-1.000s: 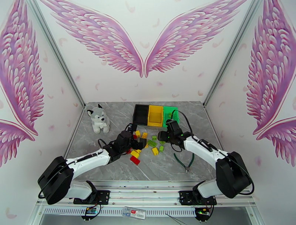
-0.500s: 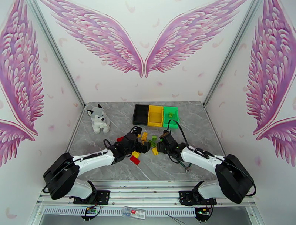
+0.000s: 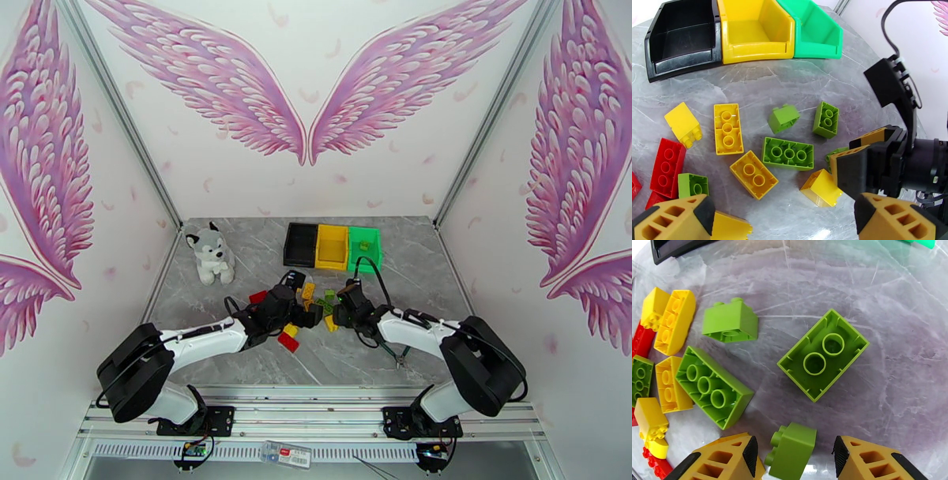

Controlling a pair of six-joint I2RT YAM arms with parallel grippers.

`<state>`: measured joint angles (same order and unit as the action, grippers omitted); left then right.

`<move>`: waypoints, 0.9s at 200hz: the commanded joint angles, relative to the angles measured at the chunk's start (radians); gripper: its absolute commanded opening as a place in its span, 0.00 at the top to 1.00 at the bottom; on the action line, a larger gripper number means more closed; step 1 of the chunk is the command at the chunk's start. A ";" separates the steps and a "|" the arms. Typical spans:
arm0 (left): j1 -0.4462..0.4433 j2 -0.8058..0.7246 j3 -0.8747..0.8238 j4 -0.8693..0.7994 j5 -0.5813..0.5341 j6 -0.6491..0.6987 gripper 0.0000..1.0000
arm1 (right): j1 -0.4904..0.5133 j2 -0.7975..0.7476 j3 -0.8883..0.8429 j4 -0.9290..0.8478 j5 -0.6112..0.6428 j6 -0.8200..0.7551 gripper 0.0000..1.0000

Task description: Sort the legos into containers by color

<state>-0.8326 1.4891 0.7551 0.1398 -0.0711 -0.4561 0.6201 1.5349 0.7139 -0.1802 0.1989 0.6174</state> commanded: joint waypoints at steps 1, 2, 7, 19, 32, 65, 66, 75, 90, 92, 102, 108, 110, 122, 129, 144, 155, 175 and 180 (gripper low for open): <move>-0.005 0.000 0.035 -0.002 -0.015 0.002 0.01 | 0.005 0.033 0.002 0.021 0.007 0.021 0.47; -0.005 0.000 0.035 -0.002 -0.015 0.003 0.01 | 0.005 0.034 0.001 0.021 0.008 0.022 0.48; -0.005 -0.001 0.035 -0.002 -0.016 0.003 0.01 | 0.006 0.036 0.002 0.022 0.011 0.021 0.48; -0.005 -0.001 0.035 -0.003 -0.018 0.004 0.01 | 0.006 0.039 0.000 0.022 0.015 0.022 0.48; -0.005 -0.001 0.035 -0.003 -0.019 0.005 0.01 | 0.006 0.038 -0.003 0.024 0.019 0.024 0.49; -0.005 0.000 0.036 -0.005 -0.019 0.005 0.01 | 0.004 0.017 -0.018 0.022 0.028 0.025 0.52; -0.005 0.000 0.036 -0.005 -0.019 0.005 0.01 | 0.004 0.016 -0.019 0.024 0.027 0.026 0.53; -0.005 0.000 0.036 -0.005 -0.019 0.004 0.01 | 0.005 0.006 -0.025 0.026 0.031 0.026 0.56; -0.005 0.002 0.037 -0.005 -0.019 0.007 0.01 | 0.005 -0.009 -0.033 0.026 0.037 0.026 0.61; -0.005 0.002 0.038 -0.005 -0.019 0.007 0.01 | 0.005 -0.011 -0.033 0.027 0.038 0.025 0.62; -0.005 0.003 0.038 -0.005 -0.019 0.007 0.01 | 0.005 -0.020 -0.036 0.024 0.041 0.025 0.65; -0.005 0.003 0.038 -0.005 -0.019 0.007 0.01 | 0.005 -0.025 -0.036 0.020 0.044 0.025 0.67; -0.005 0.003 0.039 -0.005 -0.019 0.007 0.01 | 0.004 -0.026 -0.037 0.020 0.045 0.025 0.67; -0.005 0.003 0.038 -0.005 -0.019 0.008 0.01 | 0.006 -0.040 -0.039 0.018 0.049 0.024 0.70; -0.005 0.003 0.038 -0.005 -0.018 0.007 0.01 | 0.005 -0.050 -0.039 0.014 0.051 0.024 0.72; -0.005 0.003 0.039 -0.005 -0.018 0.007 0.01 | 0.005 -0.075 -0.035 0.004 0.055 0.022 0.75; -0.005 0.004 0.039 -0.006 -0.016 0.009 0.01 | 0.004 -0.097 -0.026 -0.011 0.065 0.016 0.77; -0.008 0.004 0.044 -0.009 -0.016 0.017 0.01 | -0.011 -0.144 0.011 -0.053 0.092 0.002 0.78; -0.009 0.003 0.044 -0.009 -0.019 0.020 0.01 | -0.020 -0.155 0.024 -0.060 0.096 -0.003 0.78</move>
<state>-0.8326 1.4891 0.7597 0.1398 -0.0757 -0.4515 0.6201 1.4441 0.6876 -0.1799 0.2440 0.6346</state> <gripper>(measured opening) 0.988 0.284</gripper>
